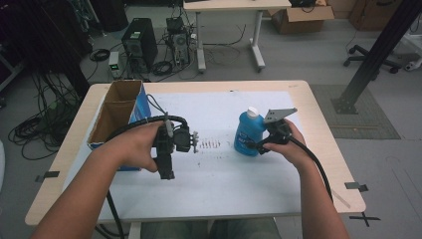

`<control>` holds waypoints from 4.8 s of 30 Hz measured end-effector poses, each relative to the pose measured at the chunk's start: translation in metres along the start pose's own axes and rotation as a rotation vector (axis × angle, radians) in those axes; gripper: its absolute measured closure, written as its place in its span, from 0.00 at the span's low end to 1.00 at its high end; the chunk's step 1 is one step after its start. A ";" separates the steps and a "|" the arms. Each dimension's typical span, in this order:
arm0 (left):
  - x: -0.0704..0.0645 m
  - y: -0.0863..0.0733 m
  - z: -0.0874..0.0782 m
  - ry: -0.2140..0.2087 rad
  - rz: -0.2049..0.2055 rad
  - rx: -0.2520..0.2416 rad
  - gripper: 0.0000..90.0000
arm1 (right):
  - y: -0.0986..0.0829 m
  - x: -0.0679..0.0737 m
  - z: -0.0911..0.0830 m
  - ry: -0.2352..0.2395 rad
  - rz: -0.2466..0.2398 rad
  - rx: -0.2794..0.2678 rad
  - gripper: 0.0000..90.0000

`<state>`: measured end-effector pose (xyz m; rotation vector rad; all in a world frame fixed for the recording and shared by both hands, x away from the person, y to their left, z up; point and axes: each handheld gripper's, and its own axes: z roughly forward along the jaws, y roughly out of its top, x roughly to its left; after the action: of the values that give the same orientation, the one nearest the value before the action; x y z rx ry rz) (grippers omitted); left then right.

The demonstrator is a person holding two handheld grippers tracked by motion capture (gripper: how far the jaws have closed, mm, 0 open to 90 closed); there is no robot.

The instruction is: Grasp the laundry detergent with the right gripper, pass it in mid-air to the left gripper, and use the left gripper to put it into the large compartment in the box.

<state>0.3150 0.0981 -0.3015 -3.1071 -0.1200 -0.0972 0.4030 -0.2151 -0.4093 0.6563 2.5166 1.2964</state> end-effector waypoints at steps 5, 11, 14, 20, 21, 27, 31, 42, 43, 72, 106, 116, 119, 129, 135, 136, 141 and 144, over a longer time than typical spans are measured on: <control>0.000 0.000 0.000 0.000 0.003 0.002 0.00 | 0.000 0.000 0.001 0.001 0.003 -0.007 0.03; 0.001 0.000 0.000 0.007 0.002 0.004 0.00 | 0.000 0.001 0.002 -0.008 0.006 -0.025 0.07; 0.001 0.000 0.001 0.007 0.001 0.004 0.00 | -0.002 0.002 0.001 -0.011 0.005 -0.023 0.11; 0.002 0.000 0.001 0.007 0.003 0.004 0.00 | -0.004 0.002 0.002 -0.011 0.006 -0.038 0.15; 0.002 0.001 0.001 0.007 0.004 0.003 0.01 | -0.004 0.002 0.002 -0.013 0.006 -0.038 0.15; 0.002 0.001 0.002 0.008 0.006 0.003 0.01 | -0.004 0.003 0.005 -0.016 0.004 -0.048 0.17; 0.003 0.000 0.001 0.008 0.000 0.003 0.01 | -0.003 0.003 0.005 -0.014 -0.001 -0.053 0.18; 0.003 0.001 0.002 0.008 0.001 0.000 0.00 | -0.004 0.005 0.007 -0.001 -0.010 -0.060 0.27; 0.003 0.001 0.002 0.008 0.001 0.000 0.00 | -0.004 0.005 0.007 -0.001 -0.010 -0.060 0.27; 0.009 0.002 -0.004 0.018 0.010 0.002 0.01 | 0.008 0.011 -0.015 0.058 -0.062 -0.166 0.51; 0.012 0.017 -0.041 0.011 0.036 -0.021 0.00 | 0.057 0.084 -0.033 0.295 -0.274 -0.042 0.50; 0.012 0.023 -0.045 0.004 0.038 -0.036 0.00 | 0.055 0.097 -0.012 0.349 -0.288 -0.044 0.50; 0.012 0.025 -0.046 0.001 0.042 -0.033 0.00 | 0.055 0.101 -0.004 0.366 -0.291 -0.041 0.50; 0.009 0.032 -0.048 -0.007 0.056 -0.033 0.00 | 0.061 0.113 0.021 0.402 -0.288 -0.044 0.50; 0.007 0.036 -0.049 -0.004 0.066 -0.033 0.00 | 0.067 0.120 0.034 0.407 -0.294 -0.053 0.50; 0.007 0.036 -0.049 -0.004 0.066 -0.033 0.00 | 0.067 0.120 0.034 0.407 -0.294 -0.053 0.50; 0.006 0.037 -0.049 -0.004 0.066 -0.031 0.00 | 0.071 0.127 0.043 0.419 -0.294 -0.050 0.50; 0.005 0.039 -0.049 -0.004 0.069 -0.029 0.00 | 0.073 0.129 0.047 0.424 -0.293 -0.053 0.50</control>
<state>0.3196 0.0582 -0.2532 -3.1369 -0.0119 -0.0924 0.3299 -0.0816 -0.3780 -0.0120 2.7487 1.5068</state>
